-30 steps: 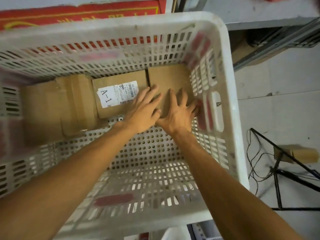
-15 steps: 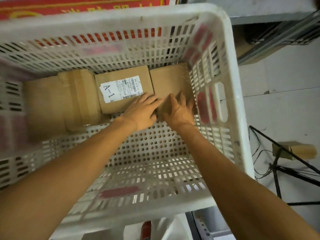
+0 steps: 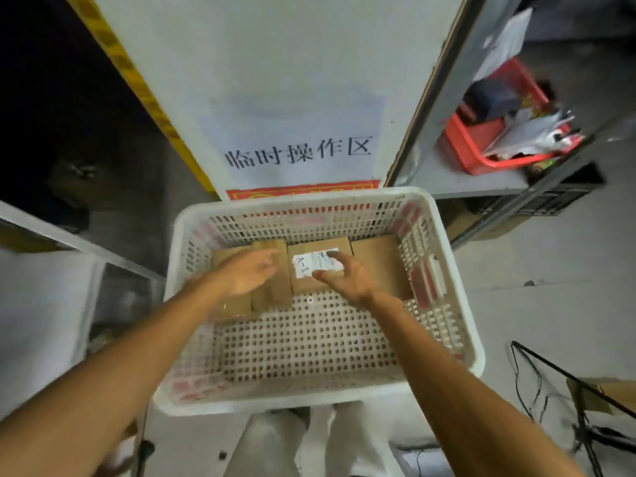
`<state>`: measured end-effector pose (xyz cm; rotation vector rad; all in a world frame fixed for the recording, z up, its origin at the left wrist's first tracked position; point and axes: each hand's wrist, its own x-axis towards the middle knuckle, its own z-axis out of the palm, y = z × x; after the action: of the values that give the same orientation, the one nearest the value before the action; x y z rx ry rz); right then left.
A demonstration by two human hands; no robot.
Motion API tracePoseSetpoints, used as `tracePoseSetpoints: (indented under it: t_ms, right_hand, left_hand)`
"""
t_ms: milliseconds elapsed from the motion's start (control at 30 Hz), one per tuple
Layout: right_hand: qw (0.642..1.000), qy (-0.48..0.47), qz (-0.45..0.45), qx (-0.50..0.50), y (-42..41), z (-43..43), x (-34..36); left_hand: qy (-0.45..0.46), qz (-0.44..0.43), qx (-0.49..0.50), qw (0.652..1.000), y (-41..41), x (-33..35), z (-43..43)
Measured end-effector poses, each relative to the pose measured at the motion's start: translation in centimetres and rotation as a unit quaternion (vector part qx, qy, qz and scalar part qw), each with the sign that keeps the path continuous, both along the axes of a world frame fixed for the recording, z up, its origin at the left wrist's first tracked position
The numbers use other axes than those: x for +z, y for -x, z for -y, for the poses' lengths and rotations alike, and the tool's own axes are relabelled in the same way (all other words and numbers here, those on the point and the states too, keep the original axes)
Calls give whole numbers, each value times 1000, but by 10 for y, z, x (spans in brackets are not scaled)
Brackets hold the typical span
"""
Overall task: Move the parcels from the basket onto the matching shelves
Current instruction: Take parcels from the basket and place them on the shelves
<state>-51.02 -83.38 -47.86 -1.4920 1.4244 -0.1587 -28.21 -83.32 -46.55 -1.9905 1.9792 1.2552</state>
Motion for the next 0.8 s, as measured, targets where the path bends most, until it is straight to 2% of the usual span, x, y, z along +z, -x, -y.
tracePoseSetpoints:
  t_ms: [100,200,467,600,800]
  right_hand:
    - [995,82,39,50,-48,25,41]
    - [982,111,109,106,-102,39,77]
    - [916,111,186,336,-230,13,164]
    - [853,127,235,449,-300,-39,215]
    - [769,128,310,545,-374,-157,297]
  left_hand:
    - [75,17,53,996,-39,61,-8]
    - [161,40,135,977,-78,111,-36]
    - [210,118,315,918,-151,212,-164]
    - [244,156,422,859,-172,260,-251]
    - [315,158,553,755,-175,329,-383]
